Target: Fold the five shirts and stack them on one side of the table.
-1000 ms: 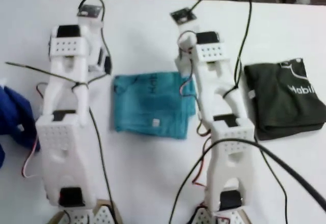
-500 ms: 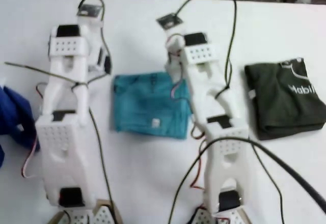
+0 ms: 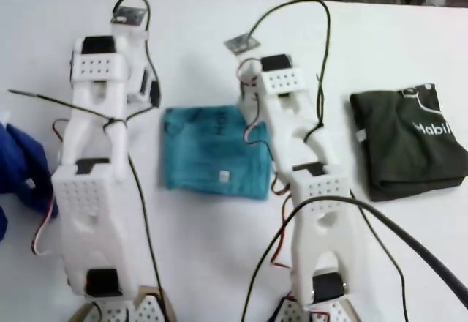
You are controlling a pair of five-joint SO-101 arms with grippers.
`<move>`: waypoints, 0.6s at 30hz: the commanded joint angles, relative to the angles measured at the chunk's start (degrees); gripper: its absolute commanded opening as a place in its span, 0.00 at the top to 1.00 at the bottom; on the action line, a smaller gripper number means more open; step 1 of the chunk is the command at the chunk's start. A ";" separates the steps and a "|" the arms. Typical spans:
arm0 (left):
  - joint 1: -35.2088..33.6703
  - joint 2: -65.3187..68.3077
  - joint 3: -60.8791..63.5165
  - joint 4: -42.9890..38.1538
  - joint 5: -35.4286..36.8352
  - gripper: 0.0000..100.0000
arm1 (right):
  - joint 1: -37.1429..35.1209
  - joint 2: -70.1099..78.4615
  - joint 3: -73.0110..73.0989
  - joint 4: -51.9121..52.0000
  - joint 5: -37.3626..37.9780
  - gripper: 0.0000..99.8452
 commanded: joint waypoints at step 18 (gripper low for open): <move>-0.53 -0.70 -2.51 -0.79 0.18 0.75 | -0.75 -0.04 -10.46 2.86 -0.18 0.91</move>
